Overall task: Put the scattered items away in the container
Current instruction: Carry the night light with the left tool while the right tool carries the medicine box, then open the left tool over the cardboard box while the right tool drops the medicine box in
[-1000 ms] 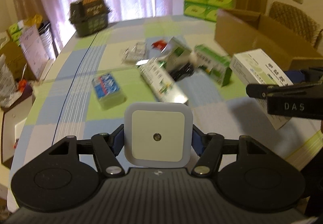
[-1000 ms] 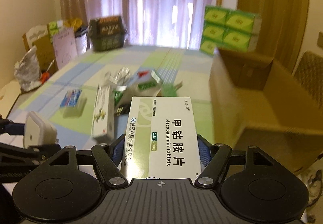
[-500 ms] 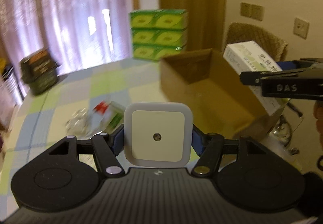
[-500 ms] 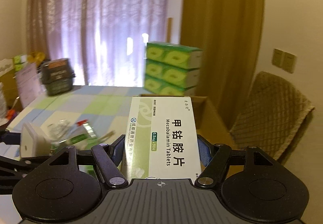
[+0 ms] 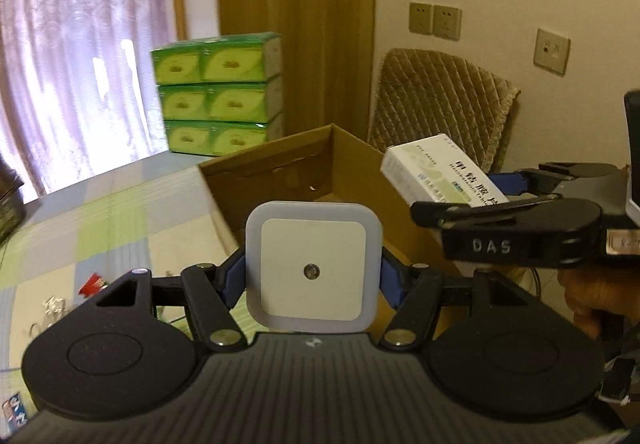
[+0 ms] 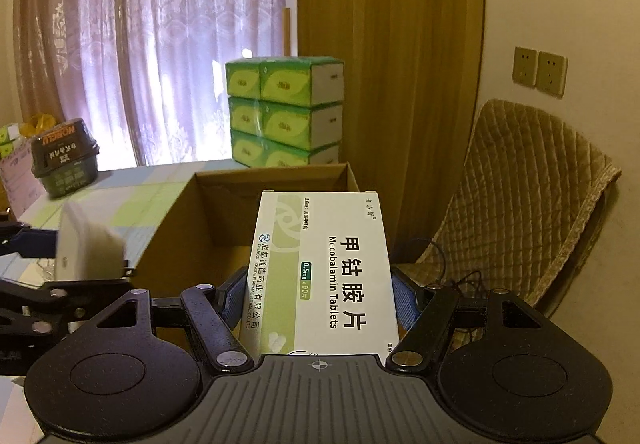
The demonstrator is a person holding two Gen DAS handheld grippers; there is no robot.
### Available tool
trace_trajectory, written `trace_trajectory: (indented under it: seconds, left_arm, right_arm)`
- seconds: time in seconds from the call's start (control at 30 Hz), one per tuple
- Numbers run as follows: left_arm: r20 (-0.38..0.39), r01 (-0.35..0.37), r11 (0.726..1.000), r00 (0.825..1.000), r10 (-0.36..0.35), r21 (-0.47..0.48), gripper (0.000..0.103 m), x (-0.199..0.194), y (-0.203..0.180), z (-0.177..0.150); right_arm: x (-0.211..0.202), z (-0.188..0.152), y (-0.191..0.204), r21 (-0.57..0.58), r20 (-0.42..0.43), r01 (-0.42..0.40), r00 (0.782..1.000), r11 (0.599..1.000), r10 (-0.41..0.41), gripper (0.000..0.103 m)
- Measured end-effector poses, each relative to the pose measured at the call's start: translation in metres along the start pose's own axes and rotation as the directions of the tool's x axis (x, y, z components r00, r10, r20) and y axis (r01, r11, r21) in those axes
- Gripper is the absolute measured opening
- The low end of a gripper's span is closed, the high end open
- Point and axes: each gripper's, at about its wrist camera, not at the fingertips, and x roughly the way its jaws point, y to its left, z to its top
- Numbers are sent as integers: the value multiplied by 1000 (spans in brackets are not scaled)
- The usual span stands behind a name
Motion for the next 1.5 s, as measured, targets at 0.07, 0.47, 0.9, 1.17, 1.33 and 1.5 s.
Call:
trace_trajectory:
  seconds: [0.07, 0.47, 0.9, 1.17, 1.33, 1.5]
  left_arm:
    - [-9, 11, 1000, 1000, -11, 9, 61, 11, -2, 0]
    - [-51, 26, 999, 998, -25, 27, 64, 37, -2, -7]
    - [-23, -39, 999, 999, 39, -8, 73, -6, 14, -25]
    - [-44, -42, 998, 998, 40, -41, 74, -7, 20, -35]
    - [-50, -51, 997, 998, 49, -57, 75, -9, 26, -41]
    - [-58, -65, 995, 997, 61, -79, 76, -17, 31, -48]
  right_arm:
    - [5, -3, -3, 4, -2, -2, 1000, 1000, 2, 73]
    - [23, -12, -14, 26, -25, -10, 1000, 1000, 10, 73]
    - [24, -17, -15, 90, -30, -94, 995, 991, 97, 73]
    - [31, -20, -7, 72, -34, -105, 994, 992, 108, 81]
    - [26, -20, -6, 59, -6, -100, 995, 993, 100, 103]
    - [19, -21, 2, 20, -1, -93, 996, 995, 93, 103]
